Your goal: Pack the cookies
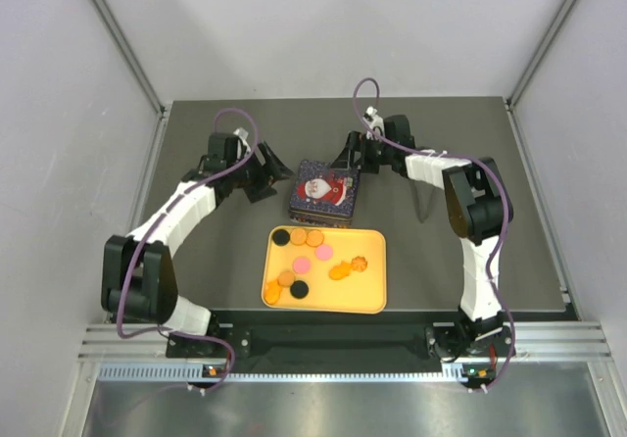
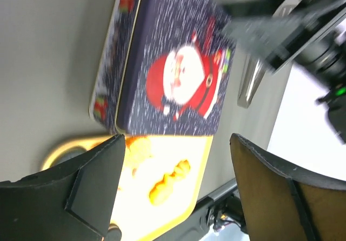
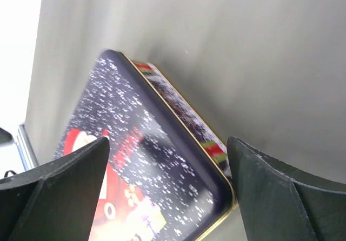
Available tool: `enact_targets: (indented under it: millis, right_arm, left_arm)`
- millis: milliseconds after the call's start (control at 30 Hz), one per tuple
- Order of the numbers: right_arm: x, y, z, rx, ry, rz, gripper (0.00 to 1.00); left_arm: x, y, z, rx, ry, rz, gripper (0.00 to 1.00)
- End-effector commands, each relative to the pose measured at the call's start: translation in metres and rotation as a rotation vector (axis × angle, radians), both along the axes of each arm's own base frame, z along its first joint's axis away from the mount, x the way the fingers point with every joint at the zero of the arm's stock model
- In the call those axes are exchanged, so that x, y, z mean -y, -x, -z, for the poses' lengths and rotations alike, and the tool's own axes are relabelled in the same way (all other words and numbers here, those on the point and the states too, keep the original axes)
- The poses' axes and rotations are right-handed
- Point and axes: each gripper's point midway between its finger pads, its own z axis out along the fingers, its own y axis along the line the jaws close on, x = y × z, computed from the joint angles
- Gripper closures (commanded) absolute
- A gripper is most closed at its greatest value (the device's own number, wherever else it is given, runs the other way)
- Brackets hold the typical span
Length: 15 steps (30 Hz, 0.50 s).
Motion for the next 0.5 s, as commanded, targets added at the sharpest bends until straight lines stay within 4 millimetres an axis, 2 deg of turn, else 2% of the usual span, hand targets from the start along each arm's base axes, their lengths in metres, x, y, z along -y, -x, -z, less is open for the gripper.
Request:
enact_targets:
  millis: [0, 33, 100, 133, 200, 233, 267, 467]
  right_arm:
    - [-0.010, -0.019, -0.032, 0.114, -0.047, -0.061, 0.10]
    - [-0.011, -0.020, -0.033, 0.114, -0.051, -0.068, 0.10]
    - [-0.016, -0.026, -0.035, 0.127, -0.060, -0.085, 0.10]
    - [-0.016, -0.027, -0.035, 0.123, -0.060, -0.090, 0.09]
    - [-0.020, -0.033, -0.035, 0.130, -0.059, -0.114, 0.09]
    - [-0.020, -0.034, -0.027, 0.107, -0.053, -0.120, 0.09]
    - [-0.024, -0.036, -0.034, 0.129, -0.062, -0.139, 0.09]
    - [-0.032, -0.035, -0.034, 0.135, -0.091, -0.211, 0.09]
  left_arm:
    - [0.011, 0.019, -0.002, 0.001, 0.043, -0.028, 0.17]
    - [0.020, 0.026, -0.007, 0.007, 0.057, -0.020, 0.16]
    - [0.027, 0.036, 0.001, -0.011, 0.074, -0.018, 0.16]
    - [0.033, 0.038, -0.005, 0.002, 0.104, -0.024, 0.16]
    - [0.038, 0.047, 0.004, -0.018, 0.105, -0.028, 0.16]
    - [0.040, 0.047, 0.005, -0.020, 0.114, -0.040, 0.15]
    - [0.041, 0.051, 0.011, -0.032, 0.112, -0.045, 0.15]
    - [0.066, 0.054, 0.022, -0.048, 0.134, -0.044, 0.15]
